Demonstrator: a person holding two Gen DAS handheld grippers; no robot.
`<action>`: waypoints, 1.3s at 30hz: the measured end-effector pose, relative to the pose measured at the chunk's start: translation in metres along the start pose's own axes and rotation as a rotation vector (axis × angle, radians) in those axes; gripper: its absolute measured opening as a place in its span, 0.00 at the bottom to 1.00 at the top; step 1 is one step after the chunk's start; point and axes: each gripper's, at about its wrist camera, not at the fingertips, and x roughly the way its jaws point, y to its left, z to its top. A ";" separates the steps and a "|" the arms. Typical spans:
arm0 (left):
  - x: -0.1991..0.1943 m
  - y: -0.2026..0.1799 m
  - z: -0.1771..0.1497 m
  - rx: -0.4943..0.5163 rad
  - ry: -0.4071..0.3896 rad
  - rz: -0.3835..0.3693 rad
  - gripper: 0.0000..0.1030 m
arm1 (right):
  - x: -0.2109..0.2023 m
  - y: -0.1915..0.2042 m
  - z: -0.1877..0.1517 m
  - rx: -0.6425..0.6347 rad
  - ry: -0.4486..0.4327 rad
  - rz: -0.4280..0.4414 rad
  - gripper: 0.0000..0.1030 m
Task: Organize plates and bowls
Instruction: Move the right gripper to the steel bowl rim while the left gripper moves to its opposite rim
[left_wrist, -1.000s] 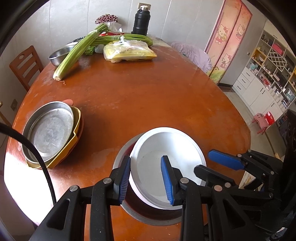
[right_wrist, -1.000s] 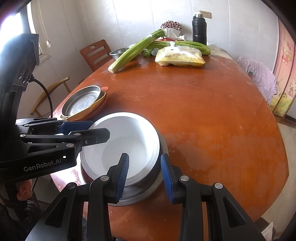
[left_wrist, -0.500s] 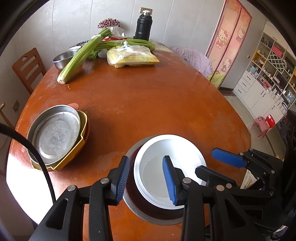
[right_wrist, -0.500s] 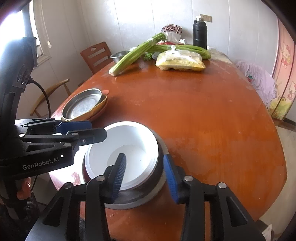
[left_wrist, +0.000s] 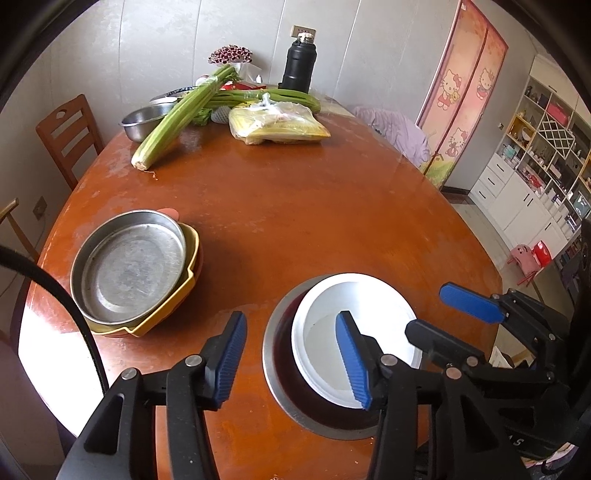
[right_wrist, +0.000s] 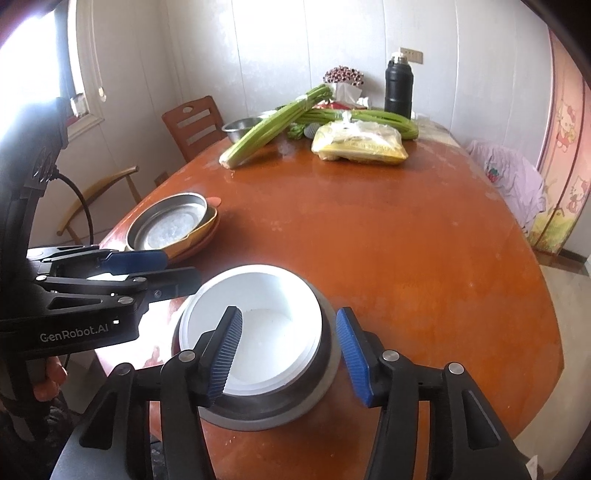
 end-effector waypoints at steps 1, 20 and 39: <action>-0.001 0.001 0.000 -0.002 -0.002 0.002 0.52 | -0.001 0.000 0.000 0.001 -0.003 -0.001 0.54; 0.012 0.008 -0.008 -0.017 0.020 0.016 0.57 | 0.014 -0.013 -0.005 0.067 0.041 -0.007 0.61; 0.037 0.005 -0.009 -0.025 0.072 0.007 0.57 | 0.030 -0.024 -0.011 0.092 0.081 -0.002 0.62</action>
